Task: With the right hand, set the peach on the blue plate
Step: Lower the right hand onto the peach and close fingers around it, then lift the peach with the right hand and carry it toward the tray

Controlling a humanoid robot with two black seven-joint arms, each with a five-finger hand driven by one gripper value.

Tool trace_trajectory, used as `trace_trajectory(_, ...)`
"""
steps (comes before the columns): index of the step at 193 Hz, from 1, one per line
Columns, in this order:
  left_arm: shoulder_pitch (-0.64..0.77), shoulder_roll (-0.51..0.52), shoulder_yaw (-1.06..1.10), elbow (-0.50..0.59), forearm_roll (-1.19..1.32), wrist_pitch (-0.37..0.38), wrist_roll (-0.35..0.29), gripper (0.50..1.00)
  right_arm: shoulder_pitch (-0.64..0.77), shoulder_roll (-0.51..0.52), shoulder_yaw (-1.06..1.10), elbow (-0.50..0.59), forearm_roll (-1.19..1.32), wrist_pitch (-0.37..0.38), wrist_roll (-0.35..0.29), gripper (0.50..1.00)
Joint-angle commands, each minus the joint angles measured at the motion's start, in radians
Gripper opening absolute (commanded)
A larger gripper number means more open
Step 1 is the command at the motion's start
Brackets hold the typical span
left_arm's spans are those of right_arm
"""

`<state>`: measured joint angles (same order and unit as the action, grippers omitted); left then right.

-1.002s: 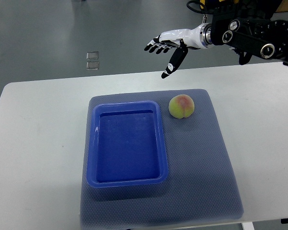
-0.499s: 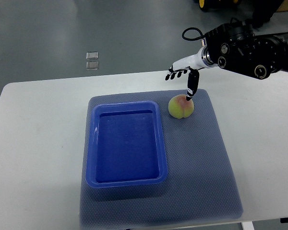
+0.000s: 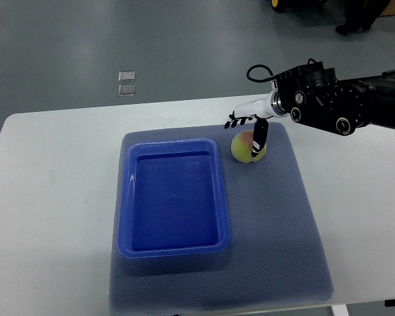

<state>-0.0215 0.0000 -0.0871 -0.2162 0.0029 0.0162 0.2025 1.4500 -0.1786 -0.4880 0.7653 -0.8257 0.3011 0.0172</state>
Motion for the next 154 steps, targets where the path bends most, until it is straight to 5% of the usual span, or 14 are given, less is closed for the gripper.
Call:
trace_trajectory(1, 0.000, 0.000, 0.001, 0.000, -0.001, 0.001, 0.000, 1.000, -0.017, 0.004, -0.003, -0.004, -0.006, -0.020, 0.001, 0.928)
trace_trajectory(85, 0.000, 0.000, 0.000, 0.000, 0.000, 0.001, 0.000, 1.000, -0.074, 0.016, -0.001, -0.032, -0.029, -0.051, 0.004, 0.897)
trace_trajectory(94, 0.000, 0.000, 0.000, 0.000, 0.000, 0.001, 0.000, 1.000, -0.077, 0.016, -0.001, -0.038, -0.029, -0.056, 0.004, 0.836)
trace_trajectory(103, 0.000, 0.000, 0.000, 0.000, 0.000, 0.001, 0.000, 1.000, -0.077, 0.016, -0.001, -0.038, -0.029, -0.056, 0.004, 0.836)
trace_trajectory(104, 0.000, 0.000, 0.000, 0.000, -0.001, 0.001, 0.000, 1.000, -0.079, 0.021, -0.001, -0.041, -0.029, -0.063, 0.004, 0.745)
trace_trajectory(116, 0.000, 0.000, 0.000, 0.000, -0.001, 0.001, 0.000, 1.000, -0.083, 0.024, -0.003, -0.043, -0.030, -0.074, 0.004, 0.631)
trace_trajectory(125, 0.000, 0.000, 0.000, 0.001, -0.001, 0.001, 0.000, 1.000, -0.083, 0.024, -0.001, -0.043, -0.030, -0.079, 0.006, 0.582)
trace_trajectory(135, 0.000, 0.000, 0.000, 0.001, -0.001, 0.001, 0.000, 1.000, -0.083, 0.024, -0.001, -0.043, -0.030, -0.079, 0.006, 0.582)
trace_trajectory(136, 0.000, 0.000, 0.001, 0.001, -0.001, -0.001, 0.000, 1.000, -0.083, 0.022, -0.001, -0.043, -0.030, -0.091, 0.013, 0.530)
trace_trajectory(140, 0.000, 0.000, 0.001, 0.001, -0.001, 0.001, 0.000, 1.000, -0.083, 0.022, -0.001, -0.041, -0.030, -0.096, 0.015, 0.500)
trace_trajectory(154, 0.000, 0.000, 0.000, 0.003, -0.001, 0.001, 0.000, 1.000, -0.072, 0.010, 0.000, -0.032, -0.027, -0.097, 0.015, 0.500)
